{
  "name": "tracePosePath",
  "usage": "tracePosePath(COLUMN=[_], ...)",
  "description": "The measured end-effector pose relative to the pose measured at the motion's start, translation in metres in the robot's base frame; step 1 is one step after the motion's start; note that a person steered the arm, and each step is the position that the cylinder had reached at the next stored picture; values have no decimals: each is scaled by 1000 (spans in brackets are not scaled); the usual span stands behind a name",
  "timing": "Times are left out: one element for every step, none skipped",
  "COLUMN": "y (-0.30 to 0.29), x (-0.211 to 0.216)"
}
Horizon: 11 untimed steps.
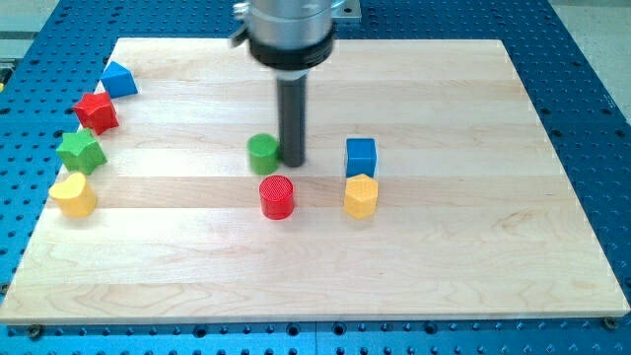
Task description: Put the green circle below the heart
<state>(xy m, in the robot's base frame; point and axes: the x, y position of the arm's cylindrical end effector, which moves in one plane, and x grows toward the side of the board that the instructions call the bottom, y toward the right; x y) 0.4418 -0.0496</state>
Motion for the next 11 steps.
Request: tracePosePath(y=[-89, -100, -134, -117, -148, -164, -158, -122, -123, -154, -170], x=[20, -6, 15, 20, -4, 8, 72, 78, 105, 105, 106])
